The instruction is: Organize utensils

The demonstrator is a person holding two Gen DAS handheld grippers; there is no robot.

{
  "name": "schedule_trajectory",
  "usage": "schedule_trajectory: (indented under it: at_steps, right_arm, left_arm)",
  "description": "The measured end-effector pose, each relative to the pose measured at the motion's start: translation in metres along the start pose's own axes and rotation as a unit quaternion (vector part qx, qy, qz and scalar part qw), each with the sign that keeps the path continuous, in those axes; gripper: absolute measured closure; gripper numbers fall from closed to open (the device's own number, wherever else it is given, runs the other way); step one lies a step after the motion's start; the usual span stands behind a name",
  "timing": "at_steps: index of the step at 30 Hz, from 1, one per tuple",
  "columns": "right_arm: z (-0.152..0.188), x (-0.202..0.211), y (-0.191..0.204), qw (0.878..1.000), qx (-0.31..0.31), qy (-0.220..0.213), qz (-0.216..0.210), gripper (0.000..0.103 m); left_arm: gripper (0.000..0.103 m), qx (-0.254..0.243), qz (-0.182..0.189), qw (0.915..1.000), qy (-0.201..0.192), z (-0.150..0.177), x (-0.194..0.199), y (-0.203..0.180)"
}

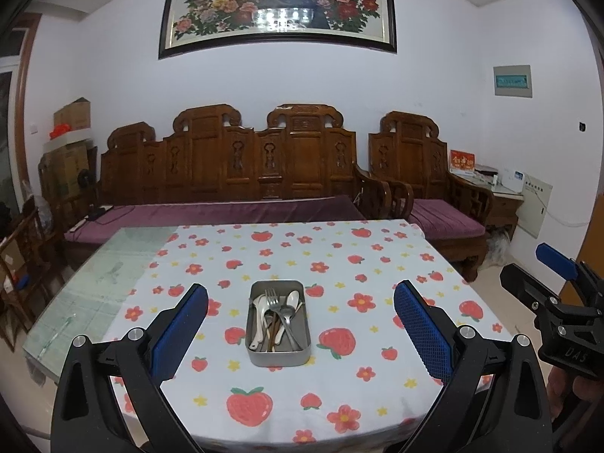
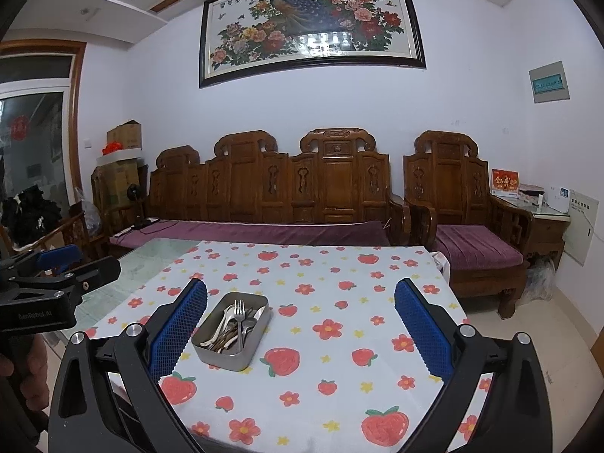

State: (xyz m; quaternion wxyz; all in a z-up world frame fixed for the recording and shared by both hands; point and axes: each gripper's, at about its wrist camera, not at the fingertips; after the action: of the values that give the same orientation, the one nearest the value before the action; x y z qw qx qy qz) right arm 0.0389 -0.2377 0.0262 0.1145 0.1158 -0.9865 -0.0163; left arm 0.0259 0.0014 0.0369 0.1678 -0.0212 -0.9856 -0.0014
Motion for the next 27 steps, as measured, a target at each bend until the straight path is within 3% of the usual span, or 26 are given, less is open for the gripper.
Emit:
schedule_trajectory:
  at_steps: [27]
  right_arm:
    - [0.0016,-0.0023,-0.0006,1.0,-0.001,0.0,0.0,0.003]
  left_arm:
    - [0.008,-0.003,0.0,1.0,-0.006,-0.0016,0.0046,-0.0083]
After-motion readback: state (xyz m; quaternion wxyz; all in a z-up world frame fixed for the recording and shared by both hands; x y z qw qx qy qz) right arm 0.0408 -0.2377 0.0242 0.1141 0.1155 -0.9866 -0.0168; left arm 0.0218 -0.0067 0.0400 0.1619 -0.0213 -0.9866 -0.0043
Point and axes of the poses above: each gripper's, at about its wrist camera, not at the fingertips, and x roughly against the way its jaws point, y to its left, z to its underside, and after that the axes turned 5 degrees about -y, right-handed
